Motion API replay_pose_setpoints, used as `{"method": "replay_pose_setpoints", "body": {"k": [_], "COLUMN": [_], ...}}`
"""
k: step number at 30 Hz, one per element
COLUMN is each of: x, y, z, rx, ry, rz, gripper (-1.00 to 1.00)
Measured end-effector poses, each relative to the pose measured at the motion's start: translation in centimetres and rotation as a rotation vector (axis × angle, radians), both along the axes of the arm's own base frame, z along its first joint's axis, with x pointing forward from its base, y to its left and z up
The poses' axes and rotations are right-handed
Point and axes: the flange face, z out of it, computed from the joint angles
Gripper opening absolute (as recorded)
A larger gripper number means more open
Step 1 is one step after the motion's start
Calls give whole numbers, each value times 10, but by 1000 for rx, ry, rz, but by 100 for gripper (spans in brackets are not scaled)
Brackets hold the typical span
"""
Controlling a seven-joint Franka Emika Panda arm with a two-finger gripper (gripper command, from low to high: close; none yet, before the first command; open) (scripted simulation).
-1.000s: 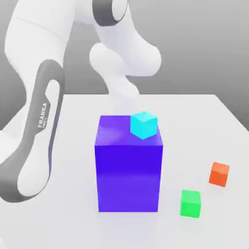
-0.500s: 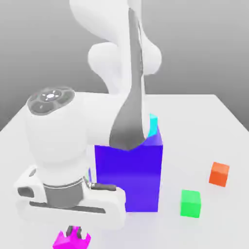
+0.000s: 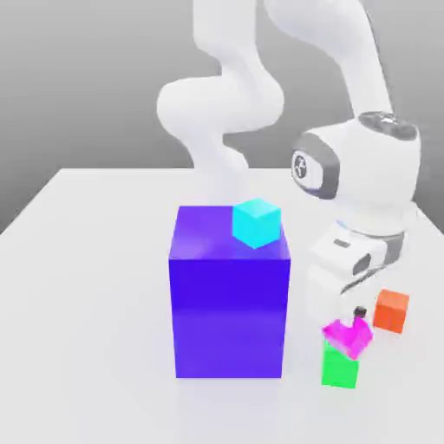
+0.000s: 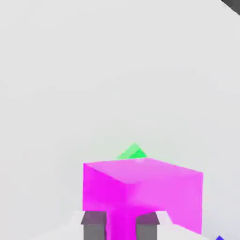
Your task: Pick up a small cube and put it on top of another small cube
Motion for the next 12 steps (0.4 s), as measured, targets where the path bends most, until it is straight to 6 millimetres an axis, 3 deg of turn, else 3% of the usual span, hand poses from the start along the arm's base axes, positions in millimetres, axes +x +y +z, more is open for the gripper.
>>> {"method": "replay_pose_setpoints", "body": {"k": [7,12], "x": [0,0], "y": [-1,-1], "z": [-1,48], "rx": [0,-1], "ry": [0,0], "rz": [-3,-1], "gripper": [100,100]}}
